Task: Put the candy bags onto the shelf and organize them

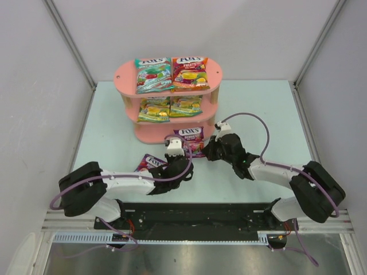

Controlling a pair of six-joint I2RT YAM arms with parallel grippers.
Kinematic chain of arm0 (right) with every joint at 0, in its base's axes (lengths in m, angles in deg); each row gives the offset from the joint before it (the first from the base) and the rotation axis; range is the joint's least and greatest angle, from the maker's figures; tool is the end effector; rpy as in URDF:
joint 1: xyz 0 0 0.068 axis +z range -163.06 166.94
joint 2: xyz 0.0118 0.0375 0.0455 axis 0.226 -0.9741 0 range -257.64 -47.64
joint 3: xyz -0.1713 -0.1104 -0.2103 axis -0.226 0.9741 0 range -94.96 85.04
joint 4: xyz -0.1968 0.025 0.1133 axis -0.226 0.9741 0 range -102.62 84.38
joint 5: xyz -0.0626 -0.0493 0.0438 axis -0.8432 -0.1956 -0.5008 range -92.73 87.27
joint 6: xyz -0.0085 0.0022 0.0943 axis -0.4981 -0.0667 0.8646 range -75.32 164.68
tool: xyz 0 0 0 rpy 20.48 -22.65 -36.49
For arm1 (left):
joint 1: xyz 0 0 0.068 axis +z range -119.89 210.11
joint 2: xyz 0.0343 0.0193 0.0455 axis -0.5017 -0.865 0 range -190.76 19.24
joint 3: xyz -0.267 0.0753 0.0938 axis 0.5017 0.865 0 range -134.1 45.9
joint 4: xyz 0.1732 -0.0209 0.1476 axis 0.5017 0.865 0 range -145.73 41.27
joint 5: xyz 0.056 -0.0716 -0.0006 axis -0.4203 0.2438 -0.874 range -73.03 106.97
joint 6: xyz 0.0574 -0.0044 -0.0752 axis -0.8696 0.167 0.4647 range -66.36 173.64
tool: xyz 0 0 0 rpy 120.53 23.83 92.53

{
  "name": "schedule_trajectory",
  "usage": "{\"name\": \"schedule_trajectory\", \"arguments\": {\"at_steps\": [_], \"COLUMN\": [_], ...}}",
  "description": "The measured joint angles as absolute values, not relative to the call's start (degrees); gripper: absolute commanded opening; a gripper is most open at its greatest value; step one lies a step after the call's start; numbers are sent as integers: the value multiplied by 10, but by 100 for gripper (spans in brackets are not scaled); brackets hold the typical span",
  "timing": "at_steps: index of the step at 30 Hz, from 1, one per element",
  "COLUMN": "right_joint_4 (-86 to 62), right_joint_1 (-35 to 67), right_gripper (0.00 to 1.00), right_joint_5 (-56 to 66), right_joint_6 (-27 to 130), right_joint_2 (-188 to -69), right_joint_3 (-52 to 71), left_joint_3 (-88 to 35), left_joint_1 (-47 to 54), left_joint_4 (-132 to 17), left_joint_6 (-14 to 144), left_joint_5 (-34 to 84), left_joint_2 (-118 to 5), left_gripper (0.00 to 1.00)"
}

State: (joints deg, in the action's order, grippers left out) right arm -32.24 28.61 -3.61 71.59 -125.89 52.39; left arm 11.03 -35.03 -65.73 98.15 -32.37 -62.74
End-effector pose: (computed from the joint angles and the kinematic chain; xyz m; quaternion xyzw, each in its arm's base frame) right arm 0.2212 0.1951 0.2146 -0.1048 0.8415 0.2932 0.4416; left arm 0.1726 -0.2179 0.2043 -0.0371 0.8338 -0.1156 0.5386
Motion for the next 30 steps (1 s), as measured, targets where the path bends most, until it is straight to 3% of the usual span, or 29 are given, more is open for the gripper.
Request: {"name": "schedule_trajectory", "arguments": {"at_steps": [13, 30], "right_joint_4": [-375, -408], "right_joint_1": [212, 172], "right_gripper": [0, 0], "right_joint_5": [24, 43], "right_joint_6": [718, 736], "right_joint_2": [-1422, -1480], "right_joint_3": [402, 378], "left_joint_3": [57, -21], "left_joint_1": [-252, -212], "left_joint_4": [-756, -785], "left_joint_6": [821, 736], "left_joint_5": [-285, -256], "left_joint_2": [-725, -815], "left_gripper": [0, 0]}}
